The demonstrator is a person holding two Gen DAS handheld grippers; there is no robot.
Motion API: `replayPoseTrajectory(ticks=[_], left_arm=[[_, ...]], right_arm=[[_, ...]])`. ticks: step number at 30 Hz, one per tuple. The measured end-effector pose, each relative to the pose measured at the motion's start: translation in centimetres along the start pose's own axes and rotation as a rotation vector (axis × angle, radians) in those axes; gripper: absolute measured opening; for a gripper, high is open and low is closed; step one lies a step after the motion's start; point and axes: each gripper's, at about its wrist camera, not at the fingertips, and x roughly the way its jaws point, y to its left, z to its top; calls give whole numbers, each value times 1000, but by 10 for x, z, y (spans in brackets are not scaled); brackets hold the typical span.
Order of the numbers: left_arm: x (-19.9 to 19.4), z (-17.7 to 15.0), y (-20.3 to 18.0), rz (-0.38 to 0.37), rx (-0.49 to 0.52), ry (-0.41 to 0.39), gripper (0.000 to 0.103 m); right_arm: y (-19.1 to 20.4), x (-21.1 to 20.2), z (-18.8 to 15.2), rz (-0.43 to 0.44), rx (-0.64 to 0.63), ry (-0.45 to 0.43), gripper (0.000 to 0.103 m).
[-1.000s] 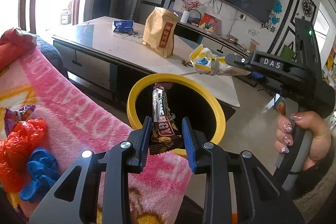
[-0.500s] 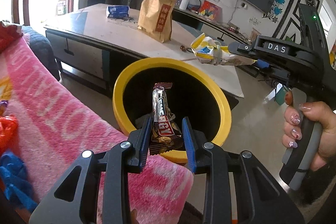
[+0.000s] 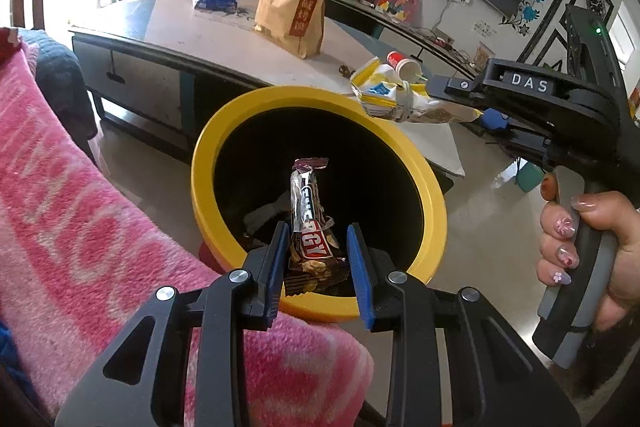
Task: Collect trash
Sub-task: 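Open the left tool to drop the chocolate bar while the right tool drops the snack bag, then move both tools back over the remaining trash on the blanket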
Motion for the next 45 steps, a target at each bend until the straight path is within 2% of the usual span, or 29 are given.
replayPoseTrajectory(ticks=[3, 6, 9, 11, 13, 16, 26, 42, 44, 45], left_arm=[[8, 5, 2, -16, -10, 14, 29], [12, 9, 1, -20, -8, 16, 31], [14, 12, 1, -16, -16, 17, 59], [13, 14, 3, -5, -20, 12, 70], [11, 15, 4, 1, -30, -1, 89], [6, 15, 6, -3, -47, -25, 95], [-18, 15, 4, 8, -59, -92, 96], [-78, 15, 6, 35, -65, -217, 96], [-86, 15, 7, 40, -63, -237, 96], [-89, 14, 8, 41, -63, -243, 96]], right_arm=[[-3, 3, 2, 22, 15, 3, 35], [-1, 0, 4, 12, -4, -20, 51], [-4, -2, 5, 6, 11, -30, 55], [-9, -4, 5, -1, 31, -34, 61], [-14, -5, 5, -7, 53, -41, 64], [-21, -9, 5, -21, 67, -55, 69], [-17, -24, 3, -28, 44, -84, 77], [13, -54, -1, -12, -58, -157, 79], [17, -58, -2, -11, -67, -168, 87], [19, -61, -2, -11, -72, -175, 87]])
